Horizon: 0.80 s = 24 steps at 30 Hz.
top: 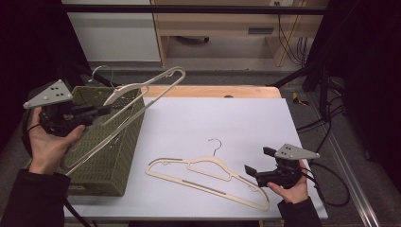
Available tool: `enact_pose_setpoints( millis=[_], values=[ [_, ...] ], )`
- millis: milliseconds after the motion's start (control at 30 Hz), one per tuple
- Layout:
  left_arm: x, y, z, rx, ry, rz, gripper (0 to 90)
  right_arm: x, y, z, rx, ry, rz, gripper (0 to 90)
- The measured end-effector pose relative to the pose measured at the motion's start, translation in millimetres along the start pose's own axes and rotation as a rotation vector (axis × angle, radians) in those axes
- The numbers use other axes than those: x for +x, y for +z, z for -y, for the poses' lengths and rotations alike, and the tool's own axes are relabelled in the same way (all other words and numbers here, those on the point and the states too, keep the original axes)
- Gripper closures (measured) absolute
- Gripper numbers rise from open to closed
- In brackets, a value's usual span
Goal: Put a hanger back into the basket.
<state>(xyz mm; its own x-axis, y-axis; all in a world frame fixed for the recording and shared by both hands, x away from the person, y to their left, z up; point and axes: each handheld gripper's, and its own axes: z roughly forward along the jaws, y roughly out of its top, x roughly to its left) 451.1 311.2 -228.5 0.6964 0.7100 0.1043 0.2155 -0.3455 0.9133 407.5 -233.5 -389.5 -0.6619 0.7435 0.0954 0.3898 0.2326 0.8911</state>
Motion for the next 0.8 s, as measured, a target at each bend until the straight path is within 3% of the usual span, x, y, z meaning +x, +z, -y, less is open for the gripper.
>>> enact_pose_setpoints(
  millis=[200, 300, 733, 800],
  values=[
    [27.1, -11.9, 12.1, -0.004, -0.027, -0.048, 86.4, 0.1, 0.7, 0.1, 0.002, 0.001, -0.002, 5.2],
    [37.6, -14.4, 20.3, 0.01, -0.021, -0.077, 86.3, 0.1, 1.3, 0.1, 0.001, -0.001, -0.002, 5.2],
    [68.7, -15.7, 60.2, 0.075, -0.002, -0.141, 86.3, 0.9, 2.8, 0.4, 0.009, -0.002, -0.003, 5.3],
    [72.2, -17.0, 66.5, 0.086, -0.017, -0.141, 86.3, 0.4, 2.0, 0.4, 0.01, -0.006, -0.006, 5.4]
  ],
)
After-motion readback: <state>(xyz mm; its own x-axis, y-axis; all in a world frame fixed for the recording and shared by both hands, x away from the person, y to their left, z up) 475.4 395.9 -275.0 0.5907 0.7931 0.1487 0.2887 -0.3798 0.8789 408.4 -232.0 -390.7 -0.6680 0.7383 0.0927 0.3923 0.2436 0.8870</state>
